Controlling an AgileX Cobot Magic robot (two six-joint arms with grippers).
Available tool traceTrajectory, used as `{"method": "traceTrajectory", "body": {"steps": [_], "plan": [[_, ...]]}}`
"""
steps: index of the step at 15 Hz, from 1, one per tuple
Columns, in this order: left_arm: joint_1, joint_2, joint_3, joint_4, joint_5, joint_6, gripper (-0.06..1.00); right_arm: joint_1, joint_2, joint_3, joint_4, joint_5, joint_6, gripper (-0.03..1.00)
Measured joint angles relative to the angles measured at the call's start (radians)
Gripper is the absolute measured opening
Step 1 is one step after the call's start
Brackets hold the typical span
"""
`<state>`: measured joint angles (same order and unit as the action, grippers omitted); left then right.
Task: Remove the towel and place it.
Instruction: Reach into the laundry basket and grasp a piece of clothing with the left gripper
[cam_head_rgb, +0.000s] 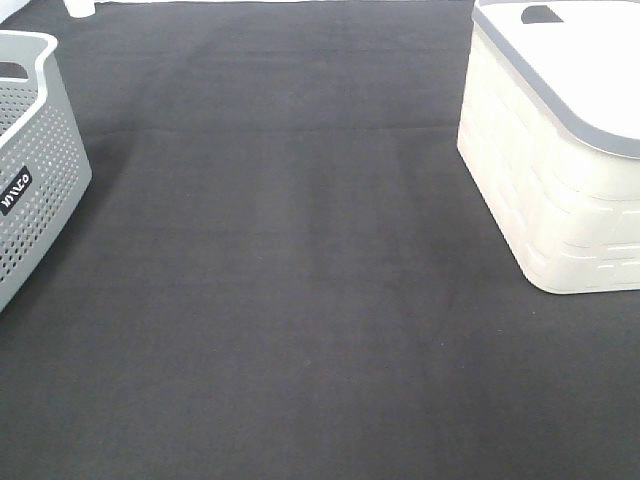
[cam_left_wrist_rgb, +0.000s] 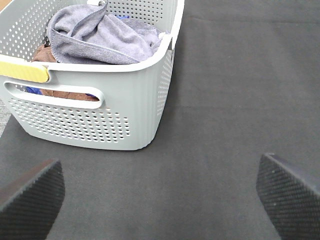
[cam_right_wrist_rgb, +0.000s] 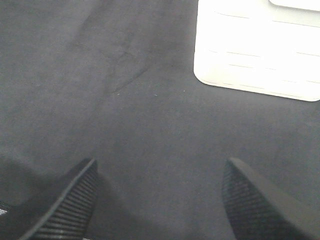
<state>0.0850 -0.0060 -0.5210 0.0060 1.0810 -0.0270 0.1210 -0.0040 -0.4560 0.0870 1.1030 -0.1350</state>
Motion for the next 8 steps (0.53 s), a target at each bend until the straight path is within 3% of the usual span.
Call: {"method": "traceTrajectory", "body": {"steps": [8], "plan": [[0.000, 0.000, 0.000, 0.000, 0.000, 0.000, 0.99, 0.000, 0.000, 0.000, 0.000, 0.000, 0.000, 0.68]]}}
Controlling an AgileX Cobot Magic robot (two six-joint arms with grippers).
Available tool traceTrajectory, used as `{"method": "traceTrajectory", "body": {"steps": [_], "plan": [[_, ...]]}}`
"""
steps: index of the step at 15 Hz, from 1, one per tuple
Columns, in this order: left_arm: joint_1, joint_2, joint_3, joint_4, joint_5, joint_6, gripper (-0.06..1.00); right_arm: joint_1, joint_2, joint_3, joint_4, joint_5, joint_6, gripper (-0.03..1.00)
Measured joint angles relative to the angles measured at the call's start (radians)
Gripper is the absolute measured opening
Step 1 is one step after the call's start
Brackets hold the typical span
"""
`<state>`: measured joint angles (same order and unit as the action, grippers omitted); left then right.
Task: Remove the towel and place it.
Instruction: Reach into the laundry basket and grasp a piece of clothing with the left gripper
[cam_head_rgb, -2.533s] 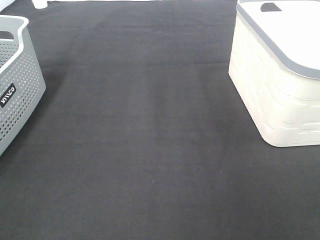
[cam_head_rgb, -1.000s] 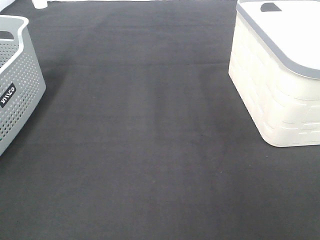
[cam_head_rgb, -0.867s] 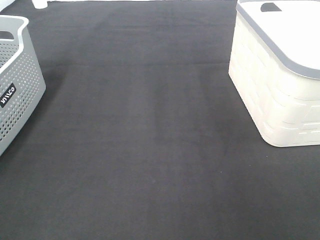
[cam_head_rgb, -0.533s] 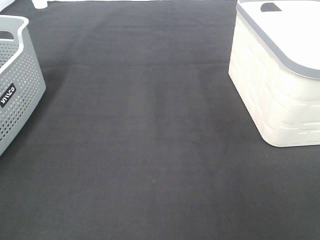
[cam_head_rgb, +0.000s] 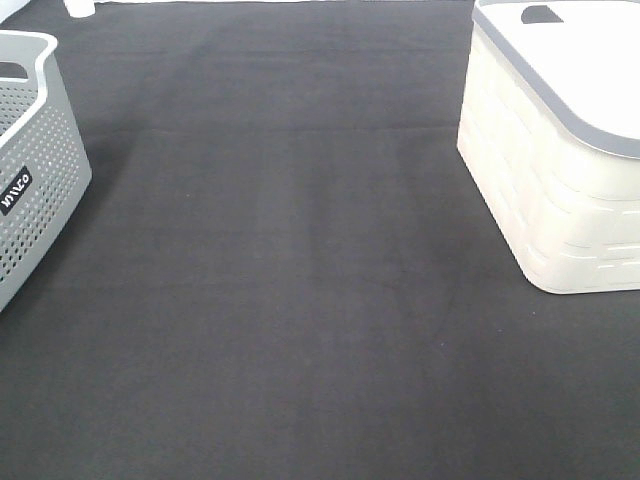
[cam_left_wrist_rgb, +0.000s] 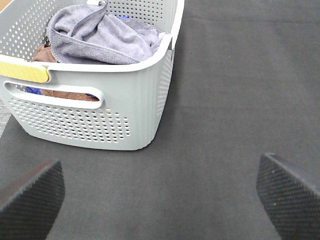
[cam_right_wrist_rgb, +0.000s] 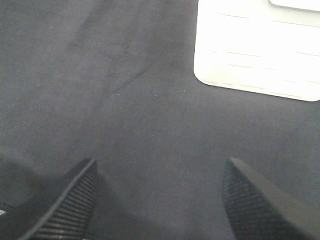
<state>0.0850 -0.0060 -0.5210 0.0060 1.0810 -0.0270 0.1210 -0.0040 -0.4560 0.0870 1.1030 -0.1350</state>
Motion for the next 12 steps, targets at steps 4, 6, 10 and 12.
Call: {"method": "traceTrajectory", "body": {"steps": [4, 6, 10, 12], "plan": [[0.000, 0.000, 0.000, 0.000, 0.000, 0.000, 0.99, 0.000, 0.000, 0.000, 0.000, 0.000, 0.000, 0.68], [0.000, 0.000, 0.000, 0.000, 0.000, 0.000, 0.99, 0.000, 0.000, 0.000, 0.000, 0.000, 0.000, 0.68], [0.000, 0.000, 0.000, 0.000, 0.000, 0.000, 0.99, 0.000, 0.000, 0.000, 0.000, 0.000, 0.000, 0.68], [0.000, 0.000, 0.000, 0.000, 0.000, 0.000, 0.99, 0.000, 0.000, 0.000, 0.000, 0.000, 0.000, 0.68]]}}
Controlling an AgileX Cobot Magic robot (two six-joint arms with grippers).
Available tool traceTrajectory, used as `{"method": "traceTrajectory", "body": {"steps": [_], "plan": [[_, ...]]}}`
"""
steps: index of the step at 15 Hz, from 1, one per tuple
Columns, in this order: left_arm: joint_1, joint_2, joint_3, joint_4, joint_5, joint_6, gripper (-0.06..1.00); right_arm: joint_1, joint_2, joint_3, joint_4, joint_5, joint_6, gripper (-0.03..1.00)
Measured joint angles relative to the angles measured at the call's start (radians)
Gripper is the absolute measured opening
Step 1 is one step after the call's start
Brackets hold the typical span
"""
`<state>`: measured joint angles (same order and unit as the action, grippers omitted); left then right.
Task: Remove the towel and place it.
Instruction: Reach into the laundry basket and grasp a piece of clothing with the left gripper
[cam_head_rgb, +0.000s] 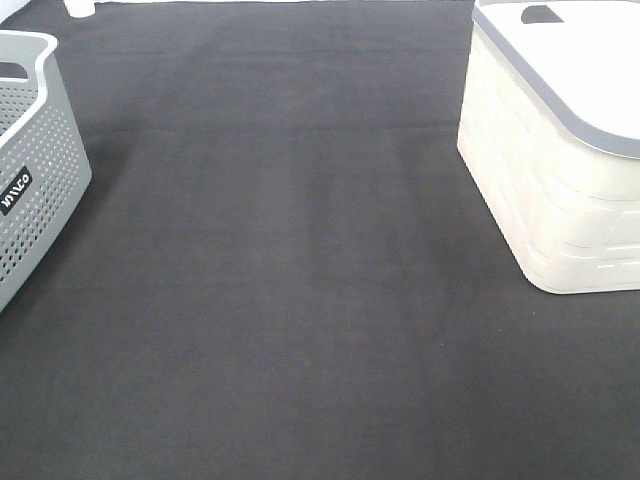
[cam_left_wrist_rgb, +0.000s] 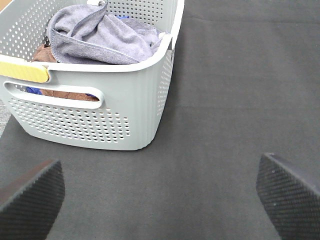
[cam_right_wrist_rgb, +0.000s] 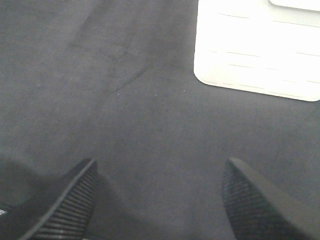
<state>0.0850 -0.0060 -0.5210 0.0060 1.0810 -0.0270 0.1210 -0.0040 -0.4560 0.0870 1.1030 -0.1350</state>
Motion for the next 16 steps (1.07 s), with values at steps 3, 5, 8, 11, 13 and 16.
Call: {"method": "traceTrajectory", "body": {"steps": [3, 5, 8, 11, 13, 16], "plan": [[0.000, 0.000, 0.000, 0.000, 0.000, 0.000, 0.99, 0.000, 0.000, 0.000, 0.000, 0.000, 0.000, 0.68], [0.000, 0.034, -0.009, 0.000, 0.013, 0.008, 0.99, 0.000, 0.000, 0.000, 0.000, 0.000, 0.000, 0.68], [0.000, 0.258, -0.172, -0.006, 0.124, 0.143, 0.97, 0.000, 0.000, 0.000, 0.000, 0.000, 0.000, 0.68], [0.000, 0.526, -0.392, -0.013, 0.136, 0.342, 0.97, 0.000, 0.000, 0.000, 0.000, 0.000, 0.000, 0.68], [0.000, 0.681, -0.549, -0.015, 0.136, 0.486, 0.97, 0.000, 0.000, 0.000, 0.000, 0.000, 0.000, 0.68], [0.000, 0.912, -0.768, -0.022, 0.136, 0.704, 0.97, 0.000, 0.000, 0.000, 0.000, 0.000, 0.000, 0.68]]}}
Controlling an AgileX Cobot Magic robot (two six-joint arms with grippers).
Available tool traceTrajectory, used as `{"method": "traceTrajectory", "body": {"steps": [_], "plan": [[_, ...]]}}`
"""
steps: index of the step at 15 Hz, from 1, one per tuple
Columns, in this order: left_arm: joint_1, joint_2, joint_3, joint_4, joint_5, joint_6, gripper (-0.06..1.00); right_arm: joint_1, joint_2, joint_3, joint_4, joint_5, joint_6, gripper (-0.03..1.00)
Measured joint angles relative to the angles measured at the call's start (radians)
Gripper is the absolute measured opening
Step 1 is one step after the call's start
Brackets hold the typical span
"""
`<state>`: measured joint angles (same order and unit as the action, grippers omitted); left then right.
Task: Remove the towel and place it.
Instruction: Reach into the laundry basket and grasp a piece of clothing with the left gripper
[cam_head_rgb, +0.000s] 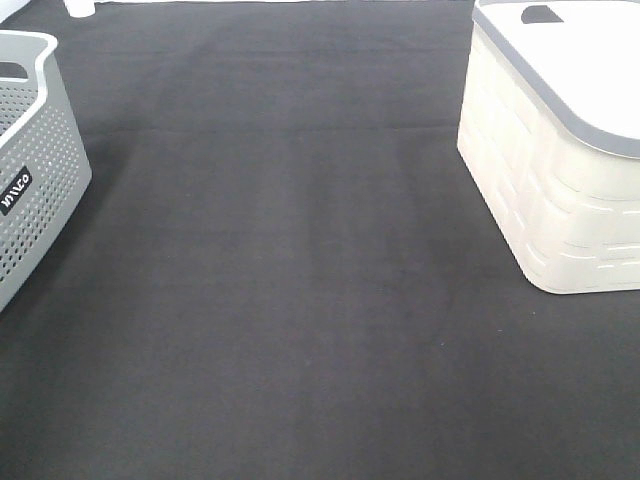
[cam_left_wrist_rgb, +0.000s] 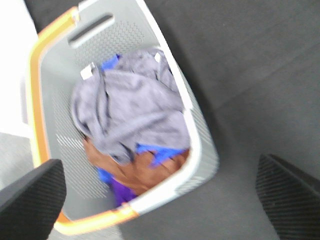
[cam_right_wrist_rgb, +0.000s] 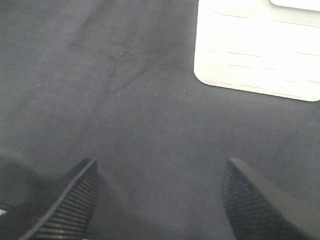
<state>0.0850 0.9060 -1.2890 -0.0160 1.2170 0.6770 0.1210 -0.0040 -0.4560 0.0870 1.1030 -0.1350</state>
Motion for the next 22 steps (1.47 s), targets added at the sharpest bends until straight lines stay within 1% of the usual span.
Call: {"method": "traceTrajectory", "body": {"steps": [1, 3, 6, 8, 10, 12, 15, 17, 19, 21, 22], "plan": [[0.000, 0.070, -0.056, 0.000, 0.000, 0.055, 0.97, 0.000, 0.000, 0.000, 0.000, 0.000, 0.000, 0.68], [0.000, 0.216, -0.144, 0.016, 0.000, 0.121, 0.97, 0.000, 0.000, 0.000, 0.000, 0.000, 0.000, 0.68], [0.004, 0.370, -0.174, 0.101, -0.002, 0.251, 0.97, 0.000, 0.000, 0.000, 0.000, 0.000, 0.000, 0.68], [0.054, 0.443, -0.174, 0.135, -0.005, 0.332, 0.97, 0.000, 0.000, 0.000, 0.000, 0.000, 0.000, 0.68], [0.119, 0.499, -0.176, 0.139, -0.039, 0.391, 0.97, 0.000, 0.000, 0.000, 0.000, 0.000, 0.000, 0.68], [0.170, 0.583, -0.176, 0.150, -0.079, 0.472, 0.97, 0.000, 0.000, 0.000, 0.000, 0.000, 0.000, 0.68], [0.179, 0.746, -0.176, 0.180, -0.200, 0.496, 0.97, 0.000, 0.000, 0.000, 0.000, 0.000, 0.000, 0.68], [0.176, 0.847, -0.176, 0.188, -0.234, 0.499, 0.97, 0.000, 0.000, 0.000, 0.000, 0.000, 0.000, 0.68], [0.165, 0.942, -0.176, 0.216, -0.279, 0.505, 0.94, 0.000, 0.000, 0.000, 0.001, 0.000, 0.000, 0.68], [0.158, 0.993, -0.176, 0.252, -0.331, 0.512, 0.90, 0.000, 0.000, 0.000, 0.001, 0.000, 0.000, 0.68], [0.158, 1.004, -0.176, 0.267, -0.341, 0.519, 0.87, 0.000, 0.000, 0.000, 0.001, 0.000, 0.000, 0.68]]}}
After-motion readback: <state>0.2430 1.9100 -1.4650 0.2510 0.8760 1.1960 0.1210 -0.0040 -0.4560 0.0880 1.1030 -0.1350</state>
